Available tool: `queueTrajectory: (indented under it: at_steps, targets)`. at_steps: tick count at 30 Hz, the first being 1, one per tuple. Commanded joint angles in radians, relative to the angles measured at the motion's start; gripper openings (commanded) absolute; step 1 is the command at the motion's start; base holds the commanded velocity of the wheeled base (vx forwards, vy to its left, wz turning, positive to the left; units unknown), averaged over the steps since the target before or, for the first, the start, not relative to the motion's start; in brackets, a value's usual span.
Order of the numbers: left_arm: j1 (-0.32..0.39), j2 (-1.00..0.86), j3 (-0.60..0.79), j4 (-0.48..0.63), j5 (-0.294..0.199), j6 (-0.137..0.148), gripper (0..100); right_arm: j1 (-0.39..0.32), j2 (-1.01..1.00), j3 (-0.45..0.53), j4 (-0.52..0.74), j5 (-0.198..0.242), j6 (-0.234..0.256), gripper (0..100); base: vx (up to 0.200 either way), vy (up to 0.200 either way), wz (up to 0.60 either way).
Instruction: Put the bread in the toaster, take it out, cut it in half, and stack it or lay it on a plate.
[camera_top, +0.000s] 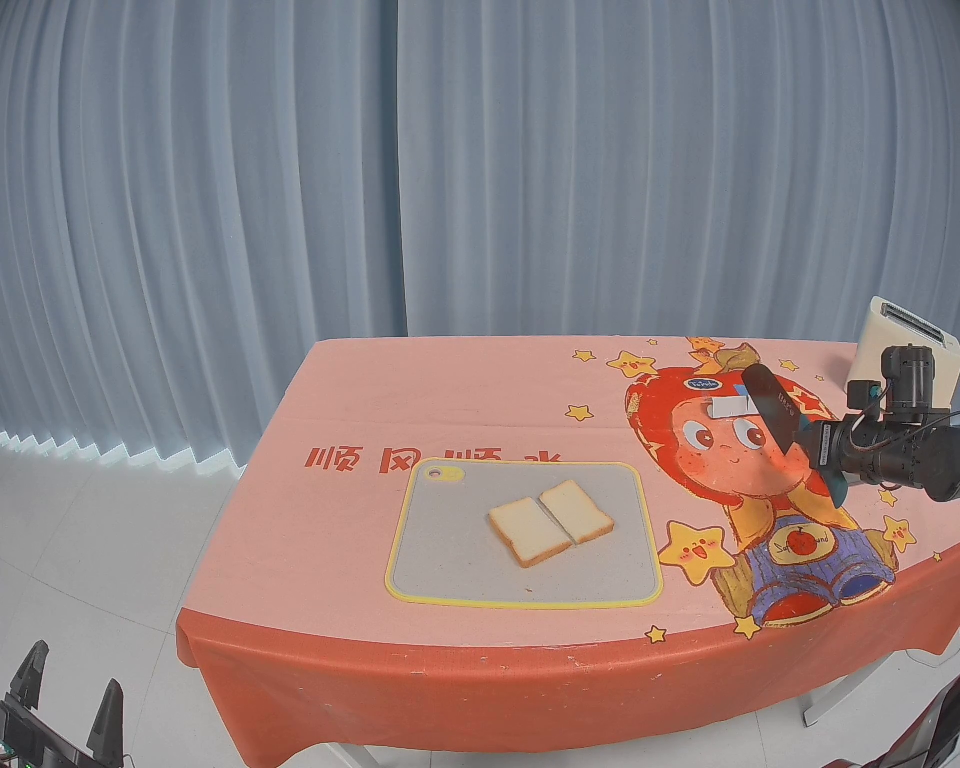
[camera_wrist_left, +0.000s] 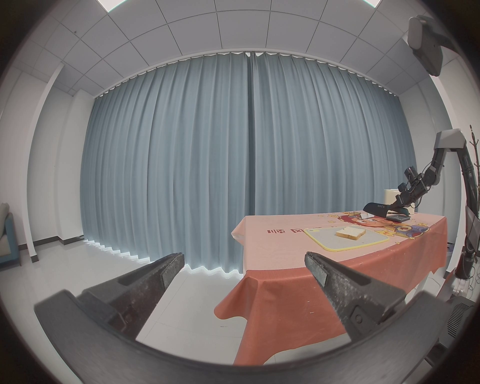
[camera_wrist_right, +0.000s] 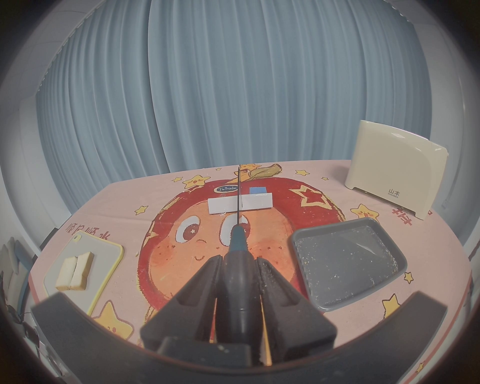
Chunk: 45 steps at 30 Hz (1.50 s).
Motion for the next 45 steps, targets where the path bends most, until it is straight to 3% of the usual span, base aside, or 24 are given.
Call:
queueTrajectory:
  at_steps: [1,45]
  targets:
    - [0.0,-0.01,0.018,0.0,0.0,0.0,100,0.002,0.012,-0.003,-0.002,0.0,0.0,0,0.0,0.0,0.0]
    - [0.0,-0.01,0.018,0.0,0.0,0.0,100,0.002,0.064,-0.004,-0.045,-0.003,-0.001,0,0.0,0.0,0.0]
